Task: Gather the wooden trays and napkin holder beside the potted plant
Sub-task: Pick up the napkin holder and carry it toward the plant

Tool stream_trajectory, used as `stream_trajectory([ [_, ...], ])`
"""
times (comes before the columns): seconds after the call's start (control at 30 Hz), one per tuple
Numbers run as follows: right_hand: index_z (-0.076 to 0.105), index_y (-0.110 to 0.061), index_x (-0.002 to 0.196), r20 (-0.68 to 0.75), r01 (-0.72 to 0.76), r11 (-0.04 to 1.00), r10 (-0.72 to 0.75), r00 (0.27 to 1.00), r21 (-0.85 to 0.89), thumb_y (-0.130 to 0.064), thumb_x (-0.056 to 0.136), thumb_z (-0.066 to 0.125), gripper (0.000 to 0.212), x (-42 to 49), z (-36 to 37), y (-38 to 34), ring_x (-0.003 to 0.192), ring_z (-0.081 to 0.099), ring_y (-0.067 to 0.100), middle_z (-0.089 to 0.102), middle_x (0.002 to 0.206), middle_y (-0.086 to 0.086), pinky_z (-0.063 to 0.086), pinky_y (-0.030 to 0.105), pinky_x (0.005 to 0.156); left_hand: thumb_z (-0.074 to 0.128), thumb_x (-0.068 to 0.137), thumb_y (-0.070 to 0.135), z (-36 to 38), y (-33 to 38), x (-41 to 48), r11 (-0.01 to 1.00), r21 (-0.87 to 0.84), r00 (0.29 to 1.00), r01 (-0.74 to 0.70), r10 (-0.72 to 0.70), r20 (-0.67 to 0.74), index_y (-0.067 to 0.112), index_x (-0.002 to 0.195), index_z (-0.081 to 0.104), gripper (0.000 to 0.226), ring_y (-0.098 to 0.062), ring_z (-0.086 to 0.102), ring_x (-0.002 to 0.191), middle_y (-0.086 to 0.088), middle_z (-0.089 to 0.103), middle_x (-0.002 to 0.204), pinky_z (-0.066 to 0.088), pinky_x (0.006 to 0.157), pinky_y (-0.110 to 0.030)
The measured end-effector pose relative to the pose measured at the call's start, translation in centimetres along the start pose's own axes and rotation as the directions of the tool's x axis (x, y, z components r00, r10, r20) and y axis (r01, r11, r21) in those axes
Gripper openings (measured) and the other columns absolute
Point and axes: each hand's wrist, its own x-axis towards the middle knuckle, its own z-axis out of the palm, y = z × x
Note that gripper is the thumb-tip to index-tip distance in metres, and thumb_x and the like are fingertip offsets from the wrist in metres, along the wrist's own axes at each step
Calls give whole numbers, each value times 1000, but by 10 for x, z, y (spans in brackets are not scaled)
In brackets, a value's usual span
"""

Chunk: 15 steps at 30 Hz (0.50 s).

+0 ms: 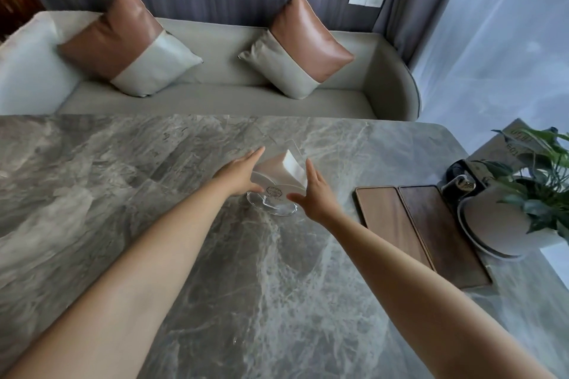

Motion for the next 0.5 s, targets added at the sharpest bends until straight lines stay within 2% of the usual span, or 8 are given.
stream_trajectory([
  [0.13, 8, -13, 147, -68, -33, 999, 35, 997, 36, -22, 86, 60, 80, 2, 6, 1, 139, 26, 30, 22, 154, 10, 25, 39, 112, 76, 78, 23, 2, 1, 3, 998, -61, 997, -2, -3, -78, 26, 151, 16, 95, -27, 32, 141, -4, 24, 158, 32, 113, -42],
  [0.27, 13, -12, 146, -116, -25, 999, 20, 993, -36, -22, 89, 55, 72, -2, 9, 3, 134, 29, 31, 29, 150, 9, 32, 37, 105, 79, 74, 17, 6, 4, 1, 996, -88, 986, 7, -21, -167, 18, 141, 37, 79, -31, 45, 129, -8, 40, 148, 40, 103, -39],
  [0.37, 16, -12, 145, -134, -12, 998, 4, 991, -59, -25, 90, 53, 68, -10, 13, 9, 129, 32, 32, 32, 147, 9, 34, 36, 101, 82, 69, 15, 8, 5, -4, 995, -104, 984, 4, -22, -178, 13, 136, 44, 77, -30, 47, 128, -10, 45, 145, 39, 103, -38],
  [0.5, 19, -12, 144, -140, -5, 1000, 1, 990, -25, -24, 89, 54, 67, -25, 14, 15, 129, 32, 32, 33, 146, 10, 31, 35, 104, 84, 66, 16, 11, 11, -17, 995, -102, 986, 20, -37, -164, 12, 133, 46, 77, -31, 48, 126, -12, 49, 141, 41, 103, -39],
])
